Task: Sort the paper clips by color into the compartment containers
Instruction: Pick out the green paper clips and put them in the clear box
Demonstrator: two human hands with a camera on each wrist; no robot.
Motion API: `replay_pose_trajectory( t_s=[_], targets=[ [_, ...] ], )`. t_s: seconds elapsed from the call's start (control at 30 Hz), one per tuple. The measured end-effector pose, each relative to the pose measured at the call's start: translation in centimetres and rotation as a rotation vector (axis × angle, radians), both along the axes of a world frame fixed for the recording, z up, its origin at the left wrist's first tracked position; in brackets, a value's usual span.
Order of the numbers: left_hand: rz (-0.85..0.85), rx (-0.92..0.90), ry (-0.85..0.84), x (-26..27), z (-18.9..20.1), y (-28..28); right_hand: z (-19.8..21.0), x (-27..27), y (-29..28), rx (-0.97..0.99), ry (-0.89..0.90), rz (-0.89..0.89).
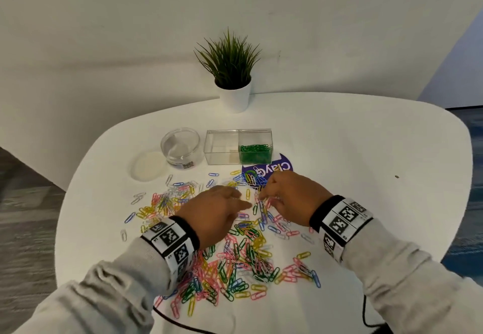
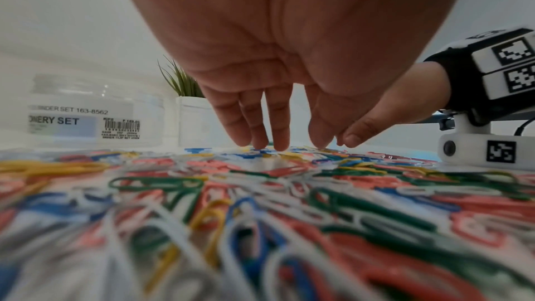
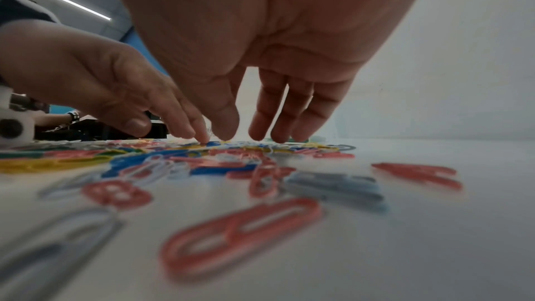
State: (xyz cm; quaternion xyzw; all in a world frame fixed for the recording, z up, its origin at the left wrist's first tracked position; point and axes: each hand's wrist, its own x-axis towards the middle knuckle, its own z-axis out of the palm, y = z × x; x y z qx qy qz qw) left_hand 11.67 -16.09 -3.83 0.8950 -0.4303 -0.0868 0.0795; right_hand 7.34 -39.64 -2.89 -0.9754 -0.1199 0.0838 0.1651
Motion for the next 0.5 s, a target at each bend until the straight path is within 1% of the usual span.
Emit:
replay_pose_trajectory(
  t_s=[0.07,0.1,0.17,0.23,0.3,0.37,0.43,0.5],
  targets=[
    [-0.012,0.020,-0.002,-0.04,-0.04,-0.13,0.04,-0.08,0.04,-0.022,0.000,0.026],
    [0.008,0.023,-0.017,-0.01,-0.03,-0.12,0.07,-0.11,-0.01,-0.049,-0.001,0.028],
    [0.072,0.001,-0.042,0.21,-0.05,0.00,0.13,-0.05,-0.21,-0.080,-0.012,0.001],
    [0.086,-0.032,-0.055,0.36,0.01,0.01,0.13,-0.01,-0.24,-0.076,-0.019,-0.030],
    [-0.004,-0.039,-0.078,0.43,-0.03,-0.24,0.13,-0.03,-0.07,-0.051,-0.028,-0.023],
    [-0.116,0.019,-0.115,0.43,-0.05,-0.64,0.20,-0.18,0.15,-0.031,-0.019,0.015],
    [-0.132,0.048,-0.136,0.54,0.07,-0.89,0.34,-0.39,0.35,-0.031,-0.006,0.057],
    [-0.080,-0.016,-0.150,0.80,0.11,-0.81,0.36,-0.50,0.48,-0.086,-0.015,0.082]
  ],
)
